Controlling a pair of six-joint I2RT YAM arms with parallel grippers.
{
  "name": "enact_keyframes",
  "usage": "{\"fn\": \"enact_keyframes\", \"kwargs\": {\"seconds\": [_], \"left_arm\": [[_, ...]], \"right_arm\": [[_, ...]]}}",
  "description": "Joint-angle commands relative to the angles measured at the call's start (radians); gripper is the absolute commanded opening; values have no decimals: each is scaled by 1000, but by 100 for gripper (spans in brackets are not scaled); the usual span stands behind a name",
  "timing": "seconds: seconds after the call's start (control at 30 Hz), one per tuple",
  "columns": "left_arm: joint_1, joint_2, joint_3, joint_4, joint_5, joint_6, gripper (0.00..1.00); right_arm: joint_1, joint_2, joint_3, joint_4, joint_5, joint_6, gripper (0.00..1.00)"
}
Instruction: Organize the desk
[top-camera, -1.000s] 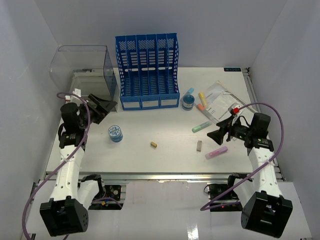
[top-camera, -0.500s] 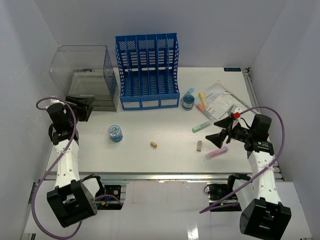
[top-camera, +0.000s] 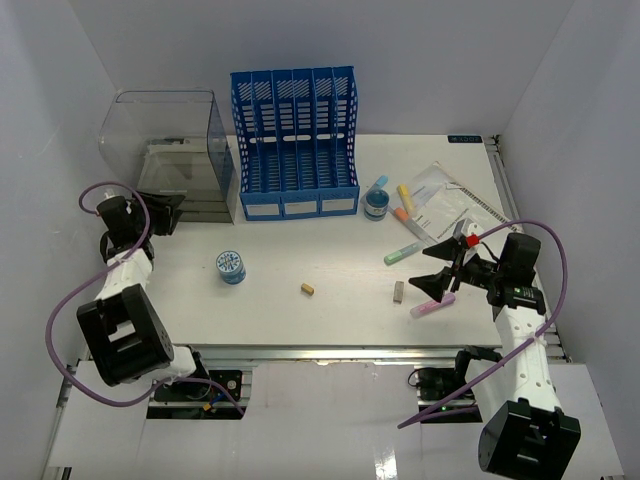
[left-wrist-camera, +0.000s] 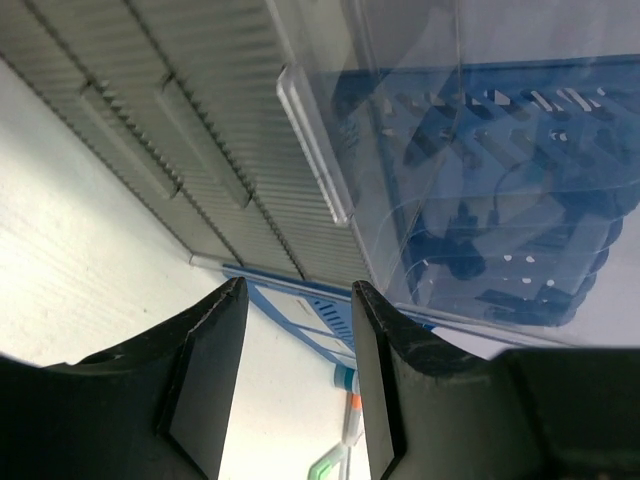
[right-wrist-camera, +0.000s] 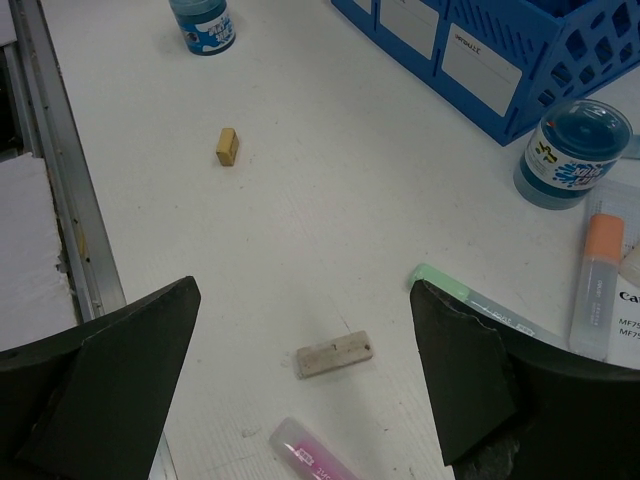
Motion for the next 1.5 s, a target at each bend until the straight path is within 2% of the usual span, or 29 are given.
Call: {"fn": "enact_keyframes", "kwargs": {"seconds": [0.0,0.23,0.53,0.93,1.17,1.47], "left_arm": [[5,36,61,112,28,36,55],[5,107,49,198,46,6,49],[6,197,47,308,86,-33,37],[13,156,-74,532,172,-134,41],[13,121,-95,564,184,-145,43],[14,219,-24,544,175,-154,42]], "right_arm": [[1,4,-2,30,-40,-20,92],[1,18,-7,30,-27,-26,92],[1,27,-11,24,-45,-39,92],[1,36,-7,-10,-66,-74,92],[1,37,-7,-15,-63,-79,92],[1,39,-7,-21,-57,-86,92]]}}
